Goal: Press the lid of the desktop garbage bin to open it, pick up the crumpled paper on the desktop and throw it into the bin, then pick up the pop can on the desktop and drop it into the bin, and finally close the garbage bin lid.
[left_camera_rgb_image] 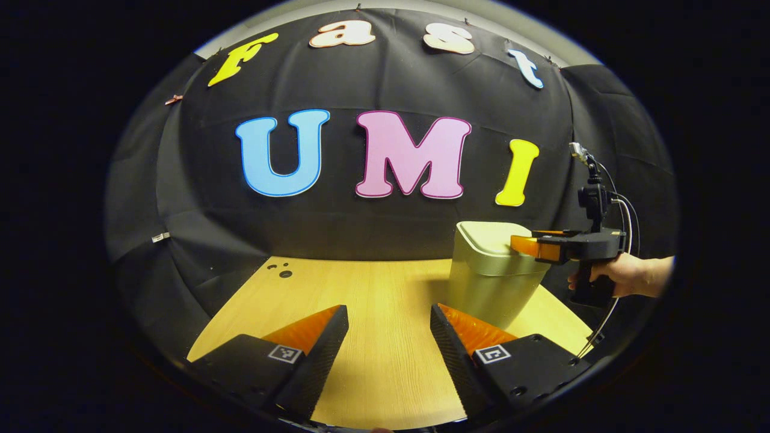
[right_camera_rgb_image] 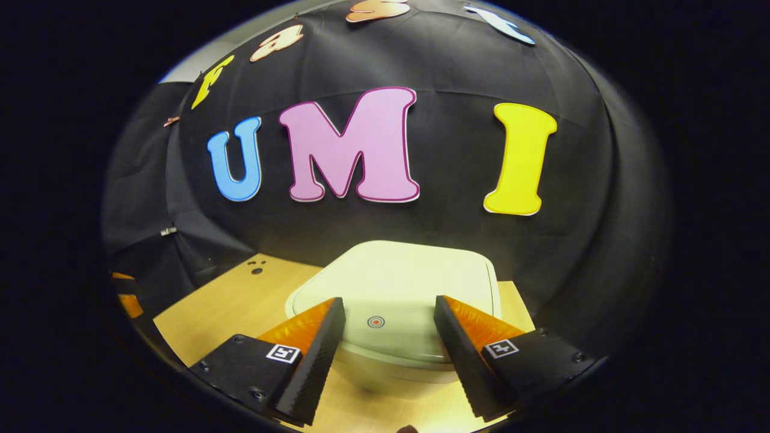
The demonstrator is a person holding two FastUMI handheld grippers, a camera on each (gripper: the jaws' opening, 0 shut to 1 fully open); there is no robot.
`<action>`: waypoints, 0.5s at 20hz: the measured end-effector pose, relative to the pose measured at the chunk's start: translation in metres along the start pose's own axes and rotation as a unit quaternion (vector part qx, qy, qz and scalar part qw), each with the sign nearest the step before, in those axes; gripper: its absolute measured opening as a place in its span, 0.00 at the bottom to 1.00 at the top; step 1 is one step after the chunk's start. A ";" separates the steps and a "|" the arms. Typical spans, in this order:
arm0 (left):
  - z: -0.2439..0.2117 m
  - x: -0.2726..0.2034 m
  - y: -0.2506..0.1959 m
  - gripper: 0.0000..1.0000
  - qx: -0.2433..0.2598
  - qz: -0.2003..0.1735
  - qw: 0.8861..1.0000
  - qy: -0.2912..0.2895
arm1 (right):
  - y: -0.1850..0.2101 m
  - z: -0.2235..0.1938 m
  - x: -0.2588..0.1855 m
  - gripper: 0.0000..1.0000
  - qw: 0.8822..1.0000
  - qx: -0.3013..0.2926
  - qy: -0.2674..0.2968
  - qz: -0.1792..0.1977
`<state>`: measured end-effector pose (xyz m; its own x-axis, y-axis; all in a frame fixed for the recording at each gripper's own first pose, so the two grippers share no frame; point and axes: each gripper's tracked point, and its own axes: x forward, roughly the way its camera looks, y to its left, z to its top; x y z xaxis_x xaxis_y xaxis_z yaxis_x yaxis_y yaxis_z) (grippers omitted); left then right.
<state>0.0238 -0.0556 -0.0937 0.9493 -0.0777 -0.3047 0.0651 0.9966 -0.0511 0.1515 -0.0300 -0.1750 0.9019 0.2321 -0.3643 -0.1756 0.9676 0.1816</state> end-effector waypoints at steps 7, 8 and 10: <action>0.002 0.005 -0.002 0.89 -0.005 -0.014 1.000 -0.005 | 0.000 0.019 -0.009 0.94 0.998 0.042 -0.039 0.007; 0.002 0.005 -0.003 0.89 -0.003 -0.015 1.000 -0.005 | 0.000 0.024 -0.013 0.94 0.998 0.040 -0.051 0.004; 0.002 0.005 -0.003 0.89 -0.004 -0.020 1.000 -0.005 | 0.001 0.030 -0.020 0.94 0.997 0.036 -0.065 0.000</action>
<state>0.0293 -0.0593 -0.0933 0.9491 -0.1179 -0.2920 0.1013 0.9923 -0.0712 0.1454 -0.0364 -0.1398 0.9462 0.2124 -0.2441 -0.1509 0.9570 0.2477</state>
